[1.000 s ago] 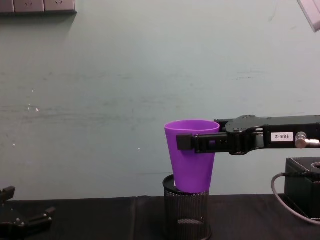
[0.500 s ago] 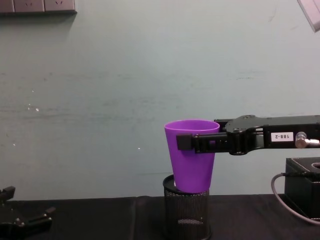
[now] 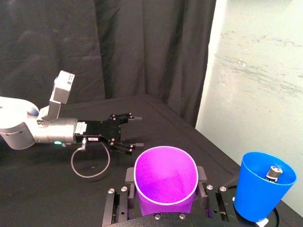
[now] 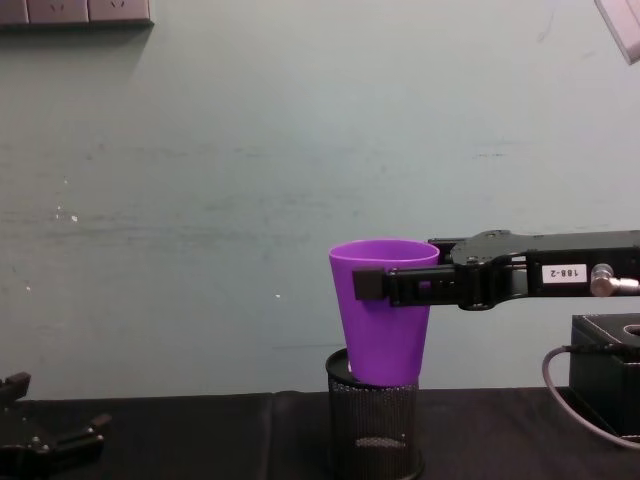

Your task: Pick up one cup with a gripper and tap it against the other cup.

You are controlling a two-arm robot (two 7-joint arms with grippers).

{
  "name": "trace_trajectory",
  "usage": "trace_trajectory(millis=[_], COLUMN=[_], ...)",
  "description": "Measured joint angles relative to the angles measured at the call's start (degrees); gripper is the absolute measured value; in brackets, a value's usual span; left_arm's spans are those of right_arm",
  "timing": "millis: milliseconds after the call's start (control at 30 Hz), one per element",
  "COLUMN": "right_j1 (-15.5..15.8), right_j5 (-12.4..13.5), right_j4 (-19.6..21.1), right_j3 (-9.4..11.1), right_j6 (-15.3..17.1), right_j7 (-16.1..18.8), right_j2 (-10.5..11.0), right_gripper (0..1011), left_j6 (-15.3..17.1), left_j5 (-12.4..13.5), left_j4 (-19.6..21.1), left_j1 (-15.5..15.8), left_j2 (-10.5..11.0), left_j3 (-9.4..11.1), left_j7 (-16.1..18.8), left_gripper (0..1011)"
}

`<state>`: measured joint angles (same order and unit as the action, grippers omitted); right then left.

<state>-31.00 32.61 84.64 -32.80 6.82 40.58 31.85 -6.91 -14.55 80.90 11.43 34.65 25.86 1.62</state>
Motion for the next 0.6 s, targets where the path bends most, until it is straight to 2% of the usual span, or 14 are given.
trace_trajectory(millis=[467,600], right_j1=[-0.06,-1.32], right_j5=[0.03,-0.01], right_j4=[-0.06,-2.06], right_j3=[-0.09,-0.74], right_j6=[0.0,0.18], right_j7=[-0.03,-0.36], right_j2=[-0.02,-0.88], right_gripper=[736,736], left_j6=[0.0,0.0], left_j5=[0.0,0.0], left_j4=[0.0,0.0], left_j1=[0.0,0.0], left_j2=[0.0,0.0], left_j3=[0.0,0.0], left_j7=[0.0,0.0], left_gripper=[1000,1000])
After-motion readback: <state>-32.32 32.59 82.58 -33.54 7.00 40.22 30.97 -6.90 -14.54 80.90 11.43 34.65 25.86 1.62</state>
